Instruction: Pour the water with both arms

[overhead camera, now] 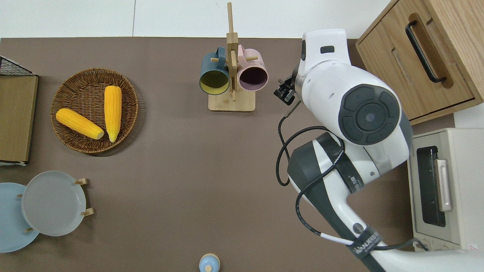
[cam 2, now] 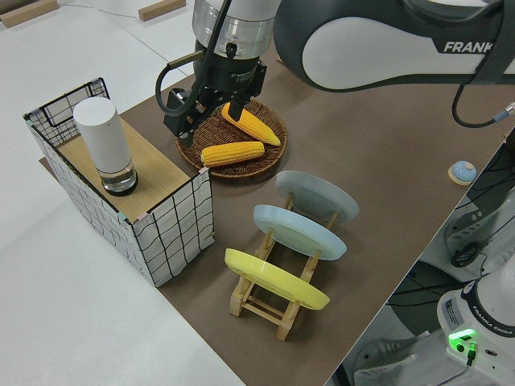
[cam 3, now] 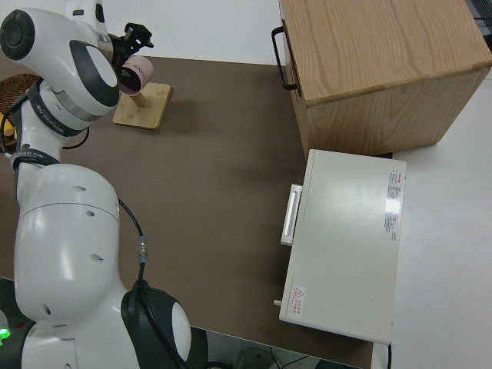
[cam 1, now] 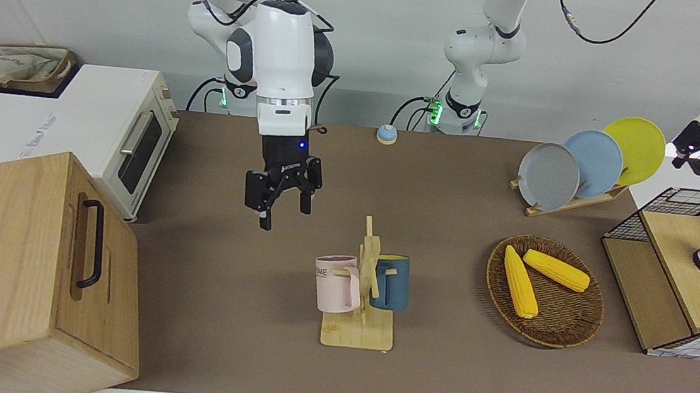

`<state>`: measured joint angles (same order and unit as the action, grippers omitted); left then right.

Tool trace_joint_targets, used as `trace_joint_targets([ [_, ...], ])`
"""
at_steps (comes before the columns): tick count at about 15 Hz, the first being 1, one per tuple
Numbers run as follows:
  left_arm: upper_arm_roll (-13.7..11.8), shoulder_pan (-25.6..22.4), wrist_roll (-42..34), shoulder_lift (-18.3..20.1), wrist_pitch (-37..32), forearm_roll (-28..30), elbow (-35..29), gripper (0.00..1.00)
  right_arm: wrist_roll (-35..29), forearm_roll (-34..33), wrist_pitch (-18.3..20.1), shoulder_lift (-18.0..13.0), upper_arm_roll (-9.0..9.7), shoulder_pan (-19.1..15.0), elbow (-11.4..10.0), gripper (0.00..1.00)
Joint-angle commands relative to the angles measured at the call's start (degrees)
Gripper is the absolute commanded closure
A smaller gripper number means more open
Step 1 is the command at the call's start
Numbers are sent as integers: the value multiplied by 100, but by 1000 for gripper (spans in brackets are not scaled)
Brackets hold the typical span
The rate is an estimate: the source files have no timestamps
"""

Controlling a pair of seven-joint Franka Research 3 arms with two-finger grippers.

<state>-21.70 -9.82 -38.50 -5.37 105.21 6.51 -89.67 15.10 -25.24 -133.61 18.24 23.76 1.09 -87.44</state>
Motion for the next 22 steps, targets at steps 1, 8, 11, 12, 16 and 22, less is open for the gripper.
trace_joint_targets([
  [1, -1, -379, -473, -175, 368, 604, -42, 0, 55, -166, -271, 320, 41, 32, 95, 13],
  [8, 8, -767, -1054, -404, 1281, 1764, -156, 0, 28, -341, -614, 777, 50, 155, 271, 13],
  [11, 17, -758, -1334, -447, 1660, 2178, -288, 0, 11, -420, -815, 935, 41, 190, 289, 13],
  [12, 17, -767, -1422, -500, 1739, 2231, -297, 0, 11, -481, -877, 997, 24, 216, 315, 13],
  [16, 17, -828, -2029, -772, 2064, 2942, -306, 0, -60, -640, -1106, 1251, -29, 287, 481, 13],
  [22, 78, -793, -2100, -1045, 2784, 3250, -323, 0, -68, -737, -1106, 1515, -65, 374, 772, 17],
])
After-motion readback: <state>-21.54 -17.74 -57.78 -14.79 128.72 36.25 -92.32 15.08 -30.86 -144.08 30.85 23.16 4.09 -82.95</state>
